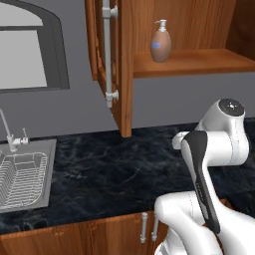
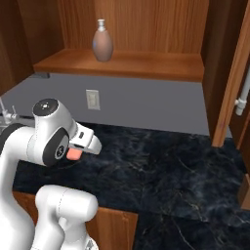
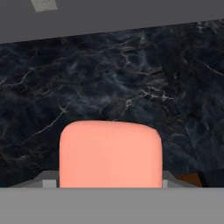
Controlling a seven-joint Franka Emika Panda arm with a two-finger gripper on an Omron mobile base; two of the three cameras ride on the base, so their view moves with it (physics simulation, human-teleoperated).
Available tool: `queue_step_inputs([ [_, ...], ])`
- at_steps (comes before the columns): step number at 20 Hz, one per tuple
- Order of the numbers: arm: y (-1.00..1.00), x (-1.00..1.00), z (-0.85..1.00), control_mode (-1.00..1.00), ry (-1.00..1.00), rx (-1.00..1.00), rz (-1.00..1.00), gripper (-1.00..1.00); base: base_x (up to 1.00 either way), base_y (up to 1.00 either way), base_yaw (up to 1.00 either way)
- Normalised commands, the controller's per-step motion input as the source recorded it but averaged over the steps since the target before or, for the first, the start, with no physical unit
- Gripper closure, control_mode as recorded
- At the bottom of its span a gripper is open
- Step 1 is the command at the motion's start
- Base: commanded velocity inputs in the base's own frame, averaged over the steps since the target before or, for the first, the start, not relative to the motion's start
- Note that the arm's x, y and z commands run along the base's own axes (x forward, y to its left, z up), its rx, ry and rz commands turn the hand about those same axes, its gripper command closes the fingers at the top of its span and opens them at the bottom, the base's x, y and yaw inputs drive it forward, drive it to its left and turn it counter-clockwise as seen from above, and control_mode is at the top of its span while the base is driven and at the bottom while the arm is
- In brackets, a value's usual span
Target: Pick up the bar soap and soap dispenser from the sink, and place them back in the cabinet, and close the cabinet doors.
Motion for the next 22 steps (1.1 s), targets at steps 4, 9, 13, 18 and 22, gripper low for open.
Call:
queue_step_inputs([
  [4,0.0,0.0,0.0,1.0,0.0,0.0,0.0,1.0,0.26,-0.16,0.0],
  [9,0.0,0.0,0.0,1.0,0.0,0.0,0.0,1.0,0.05,-0.08,0.0],
  [13,0.0,0.0,0.0,1.0,0.0,0.0,0.0,1.0,0.0,0.0,0.0],
  [18,0.0,0.0,0.0,1.0,0.0,0.0,0.0,1.0,0.0,0.0,0.0],
  [22,0.0,0.0,0.0,1.0,0.0,0.0,0.0,1.0,0.0,0.0,0.0],
])
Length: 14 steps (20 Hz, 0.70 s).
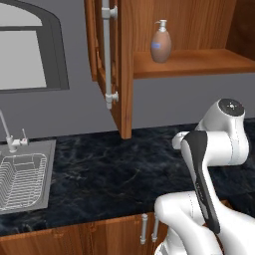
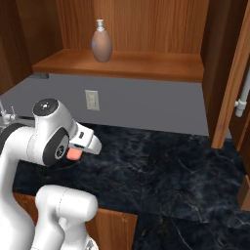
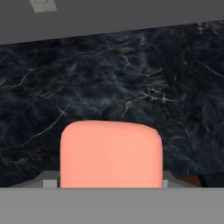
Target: Pick up the bar soap and soap dispenser from the sink, and place them back in the cabinet, and close the cabinet doors.
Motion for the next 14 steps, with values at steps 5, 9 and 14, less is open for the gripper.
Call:
queue_step_inputs([
  [5,0.0,0.0,0.06,-1.0,0.0,0.0,0.0,1.0,0.0,0.0,0.0],
  [9,-0.08,-0.1,0.36,-1.0,0.0,0.06,0.0,1.0,0.0,0.0,0.0],
  [14,-0.13,-0.16,0.49,-1.0,-0.02,0.04,0.0,1.0,0.0,0.0,0.0],
])
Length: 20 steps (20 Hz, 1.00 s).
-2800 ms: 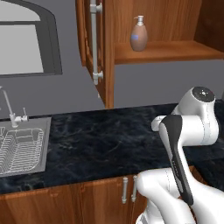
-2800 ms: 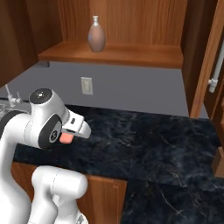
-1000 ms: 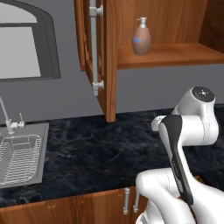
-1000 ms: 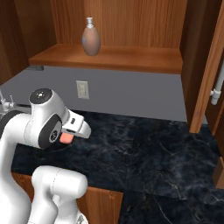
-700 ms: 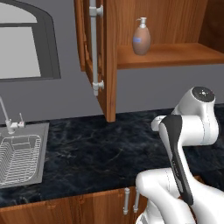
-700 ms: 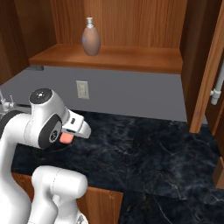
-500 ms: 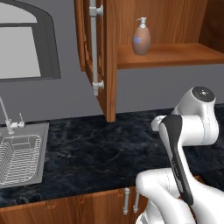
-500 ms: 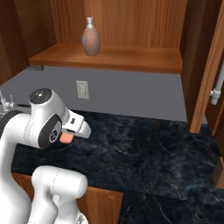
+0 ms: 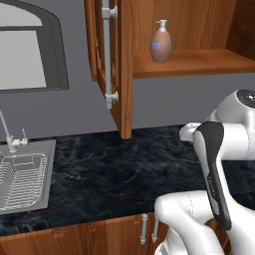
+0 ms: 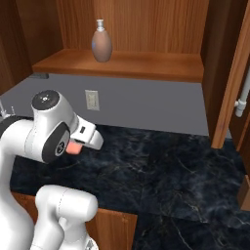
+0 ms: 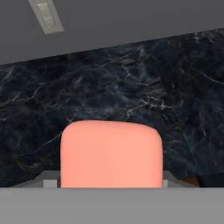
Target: Pick up the bar soap and soap dispenser from the sink, and place them back in the cabinet, and close the cabinet doors.
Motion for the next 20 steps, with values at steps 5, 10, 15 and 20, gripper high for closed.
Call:
queue_step_inputs([
  [5,-0.09,-0.12,0.52,-1.0,-0.06,0.0,0.01,1.0,0.0,0.0,0.0],
  [10,-0.1,-0.09,0.5,-1.0,-0.2,0.0,0.04,1.0,0.0,0.0,0.0],
  [15,-0.09,-0.05,0.54,-1.0,-0.16,0.0,0.04,1.0,0.0,0.0,0.0],
  [20,-0.05,0.0,0.54,-1.0,-0.07,-0.03,0.0,1.0,0.0,0.0,0.0],
])
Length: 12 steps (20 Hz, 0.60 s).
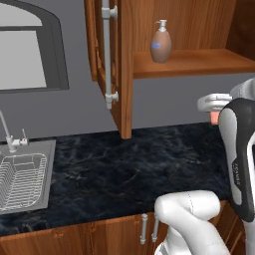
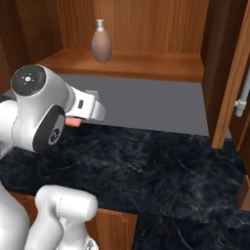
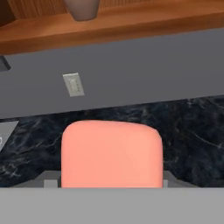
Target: Pick up the bar soap and soap dispenser from the sink, and place them back in the cabinet, and close the cabinet doors.
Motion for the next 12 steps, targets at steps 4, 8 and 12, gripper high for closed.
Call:
queue_step_inputs([
  [4,-0.09,-0.01,0.54,-1.0,0.0,-0.07,-0.02,1.0,0.0,0.0,0.0],
  [8,-0.13,-0.03,0.53,-1.0,0.0,-0.1,-0.01,1.0,0.0,0.0,0.0],
  [12,-0.12,0.01,0.41,-1.0,-0.07,-0.09,0.0,1.0,0.0,0.0,0.0],
])
